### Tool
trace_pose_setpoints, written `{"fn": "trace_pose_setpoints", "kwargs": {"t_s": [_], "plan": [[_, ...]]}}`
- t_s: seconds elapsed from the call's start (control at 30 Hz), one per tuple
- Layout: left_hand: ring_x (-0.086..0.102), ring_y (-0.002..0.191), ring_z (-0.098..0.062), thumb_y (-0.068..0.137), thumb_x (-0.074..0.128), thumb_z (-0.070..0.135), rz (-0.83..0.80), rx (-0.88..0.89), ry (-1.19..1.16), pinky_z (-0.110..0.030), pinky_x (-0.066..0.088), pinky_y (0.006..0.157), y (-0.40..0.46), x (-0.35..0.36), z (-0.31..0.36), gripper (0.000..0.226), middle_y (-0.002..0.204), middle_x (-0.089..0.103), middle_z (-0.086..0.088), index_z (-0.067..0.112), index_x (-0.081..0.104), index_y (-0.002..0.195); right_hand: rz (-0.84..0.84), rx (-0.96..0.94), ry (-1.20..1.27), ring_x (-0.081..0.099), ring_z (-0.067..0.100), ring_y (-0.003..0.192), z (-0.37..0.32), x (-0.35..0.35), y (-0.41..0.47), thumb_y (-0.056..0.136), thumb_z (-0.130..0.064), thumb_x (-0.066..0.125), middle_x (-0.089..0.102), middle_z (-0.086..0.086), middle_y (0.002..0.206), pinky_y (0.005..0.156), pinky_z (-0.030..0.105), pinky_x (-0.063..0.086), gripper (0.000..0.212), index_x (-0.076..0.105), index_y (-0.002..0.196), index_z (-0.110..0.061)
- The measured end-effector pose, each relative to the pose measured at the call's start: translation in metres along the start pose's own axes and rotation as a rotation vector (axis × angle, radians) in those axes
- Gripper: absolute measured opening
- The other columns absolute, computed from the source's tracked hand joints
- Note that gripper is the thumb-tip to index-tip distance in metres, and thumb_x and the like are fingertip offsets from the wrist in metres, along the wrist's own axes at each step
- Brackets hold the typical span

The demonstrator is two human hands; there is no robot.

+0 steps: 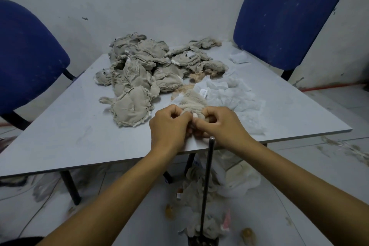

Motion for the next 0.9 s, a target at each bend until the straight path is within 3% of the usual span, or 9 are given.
{"fn": "trace_pose_setpoints", "kwargs": {"t_s": [0.13, 0.27, 0.4, 0.47, 0.57, 0.63, 0.7, 0.8, 0.9], "plan": [[0.063, 0.066, -0.021, 0.078, 0.060, 0.024, -0.065, 0.096, 0.066, -0.039, 0.053, 0.064, -0.006, -0.004, 0.008, 0.022, 0.059, 0.064, 0.000, 0.014, 0.064, 0.059, 0.117, -0.015, -0.037, 0.059, 0.011, 0.049, 0.001, 0.002, 0.000, 0.085, -0.022, 0.070, 0.060, -0.002, 0.050, 0.054, 0.032, 0.053, 0.030, 0.056, 0.058, -0.018], [0.053, 0.067, -0.005, 0.076, 0.058, 0.021, -0.135, 0.234, 0.097, -0.016, 0.037, 0.059, -0.016, -0.001, 0.011, 0.017, 0.069, 0.056, 0.008, 0.022, 0.059, 0.060, 0.224, 0.029, -0.093, 0.049, 0.007, 0.047, 0.006, -0.001, 0.003, 0.078, -0.018, 0.067, 0.050, -0.005, 0.047, 0.048, 0.026, 0.043, 0.033, 0.047, 0.052, -0.018], [0.048, 0.109, -0.014, 0.073, 0.071, 0.006, -0.294, 0.472, 0.203, -0.017, 0.039, 0.088, 0.001, -0.011, 0.005, 0.033, 0.115, 0.048, 0.003, 0.024, 0.056, 0.096, 0.164, 0.226, 0.337, 0.063, 0.023, 0.050, 0.002, 0.000, 0.009, 0.083, -0.006, 0.064, 0.049, 0.004, 0.048, 0.048, 0.030, 0.055, 0.042, 0.047, 0.047, -0.019], [0.051, 0.112, -0.015, 0.072, 0.075, 0.015, -0.394, 0.493, 0.228, -0.023, 0.043, 0.090, 0.006, -0.014, 0.002, 0.052, 0.123, 0.050, 0.002, 0.026, 0.046, 0.114, 0.048, 0.323, 0.505, 0.058, 0.019, 0.046, -0.002, 0.000, 0.009, 0.087, -0.003, 0.059, 0.045, 0.004, 0.046, 0.043, 0.024, 0.049, 0.042, 0.051, 0.047, -0.015], [0.059, 0.089, -0.008, 0.075, 0.077, 0.026, -0.363, 0.470, 0.235, -0.019, 0.044, 0.071, 0.014, -0.019, 0.001, 0.048, 0.103, 0.064, 0.011, 0.026, 0.057, 0.119, -0.076, 0.367, 0.637, 0.047, 0.013, 0.041, -0.009, -0.003, 0.010, 0.092, -0.012, 0.057, 0.041, -0.001, 0.047, 0.037, 0.019, 0.034, 0.028, 0.057, 0.065, -0.015], [0.063, 0.085, -0.012, 0.074, 0.079, 0.022, -0.237, 0.422, 0.228, -0.026, 0.049, 0.072, 0.022, -0.024, -0.001, 0.040, 0.094, 0.071, 0.007, 0.019, 0.068, 0.112, -0.046, 0.330, 0.713, 0.049, 0.015, 0.045, -0.009, -0.007, 0.011, 0.095, -0.018, 0.060, 0.050, 0.000, 0.054, 0.038, 0.021, 0.035, 0.006, 0.058, 0.094, -0.023], [0.065, 0.080, -0.012, 0.073, 0.083, 0.020, -0.149, 0.355, 0.222, -0.031, 0.053, 0.071, 0.027, -0.025, -0.003, 0.033, 0.088, 0.074, 0.004, 0.020, 0.074, 0.105, 0.045, 0.210, 0.640, 0.059, 0.018, 0.055, -0.006, -0.012, 0.010, 0.094, -0.017, 0.064, 0.061, 0.000, 0.062, 0.043, 0.024, 0.044, 0.026, 0.048, 0.110, -0.031], [0.066, 0.078, -0.010, 0.075, 0.082, 0.031, -0.137, 0.289, 0.188, -0.025, 0.052, 0.071, 0.029, -0.018, -0.005, 0.019, 0.081, 0.075, 0.007, 0.027, 0.078, 0.094, 0.079, -0.020, 0.380, 0.069, 0.020, 0.071, -0.004, -0.011, 0.004, 0.094, -0.011, 0.064, 0.066, 0.000, 0.071, 0.055, 0.029, 0.055, 0.013, 0.060, 0.099, -0.021], [0.069, 0.079, -0.015, 0.081, 0.078, 0.027, -0.220, 0.236, 0.104, -0.040, 0.055, 0.075, 0.029, -0.010, -0.010, 0.007, 0.078, 0.075, 0.006, 0.028, 0.079, 0.088, 0.123, -0.055, 0.224, 0.071, 0.020, 0.081, -0.001, -0.003, -0.001, 0.093, -0.011, 0.066, 0.070, 0.005, 0.086, 0.058, 0.032, 0.059, 0.010, 0.070, 0.096, -0.020]]}}
Point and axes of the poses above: each hand's wrist, its own y-axis towards the middle knuckle, its own x-axis out of the palm, z = x × y, the point moved 1 cm from there along y, towards the middle knuckle
